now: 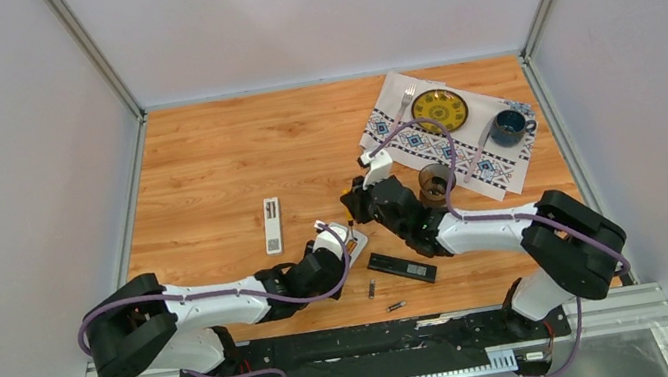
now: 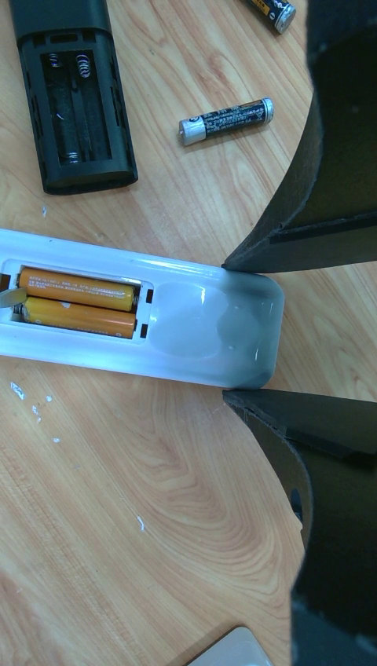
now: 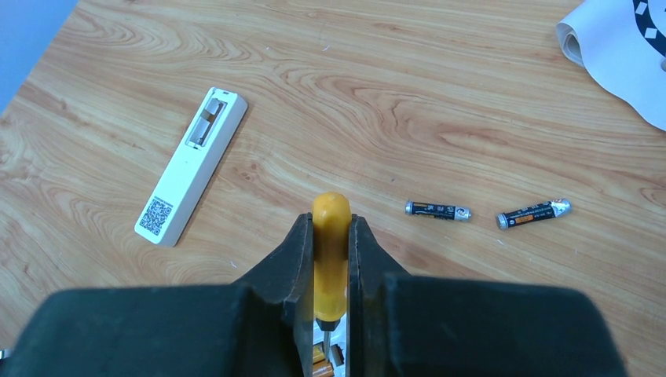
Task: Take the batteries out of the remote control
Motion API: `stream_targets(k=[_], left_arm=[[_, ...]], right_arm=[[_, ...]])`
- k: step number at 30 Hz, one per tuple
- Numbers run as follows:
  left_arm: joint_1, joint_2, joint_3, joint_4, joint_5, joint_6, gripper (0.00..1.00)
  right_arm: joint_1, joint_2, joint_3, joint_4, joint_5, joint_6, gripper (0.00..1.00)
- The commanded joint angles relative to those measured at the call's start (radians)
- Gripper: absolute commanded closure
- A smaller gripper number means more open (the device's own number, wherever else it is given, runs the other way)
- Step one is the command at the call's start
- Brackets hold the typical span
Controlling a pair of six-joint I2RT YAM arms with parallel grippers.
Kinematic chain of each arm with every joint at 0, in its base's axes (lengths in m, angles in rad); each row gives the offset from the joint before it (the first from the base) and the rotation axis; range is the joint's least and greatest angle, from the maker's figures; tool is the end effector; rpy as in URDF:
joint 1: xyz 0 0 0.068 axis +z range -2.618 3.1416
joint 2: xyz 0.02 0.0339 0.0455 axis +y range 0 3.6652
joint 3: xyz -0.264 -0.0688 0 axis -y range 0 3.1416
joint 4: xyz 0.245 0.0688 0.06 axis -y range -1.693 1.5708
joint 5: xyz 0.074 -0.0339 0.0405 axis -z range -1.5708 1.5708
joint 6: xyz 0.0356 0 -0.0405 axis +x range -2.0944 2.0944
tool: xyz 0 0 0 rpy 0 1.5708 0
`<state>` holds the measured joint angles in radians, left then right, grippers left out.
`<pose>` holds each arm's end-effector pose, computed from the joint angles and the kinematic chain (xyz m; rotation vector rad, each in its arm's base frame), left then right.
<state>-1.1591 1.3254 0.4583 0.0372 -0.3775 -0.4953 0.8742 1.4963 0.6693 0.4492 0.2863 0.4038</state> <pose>0.1050 -0.2077 0.1426 0.6008 2.2783 -0.3679 0.2072 0.2320 0.1972 -0.2710 1.9567 0.5687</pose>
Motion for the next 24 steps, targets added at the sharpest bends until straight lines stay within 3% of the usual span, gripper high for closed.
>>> stream_targets(k=[1, 8, 17, 24], left_arm=[[-0.004, 0.052, -0.017, -0.065, 0.069, -0.031, 0.77], [-0.002, 0.057, -0.015, -0.062, 0.072, -0.029, 0.79], [-0.002, 0.043, -0.027, -0.054, 0.069, -0.034, 0.82], [-0.004, 0.047, -0.029, -0.048, 0.074, -0.034, 0.83]], right_arm=[[0.008, -0.001, -0.033, 0.109, 0.057, -0.031, 1.0], [0.074, 0.031, -0.076, 0.203, 0.132, -0.02, 1.0], [0.143, 0.053, -0.175, 0.377, 0.369, 0.0, 1.0], [0.143, 0.055, -0.223, 0.488, 0.378, 0.01, 1.0]])
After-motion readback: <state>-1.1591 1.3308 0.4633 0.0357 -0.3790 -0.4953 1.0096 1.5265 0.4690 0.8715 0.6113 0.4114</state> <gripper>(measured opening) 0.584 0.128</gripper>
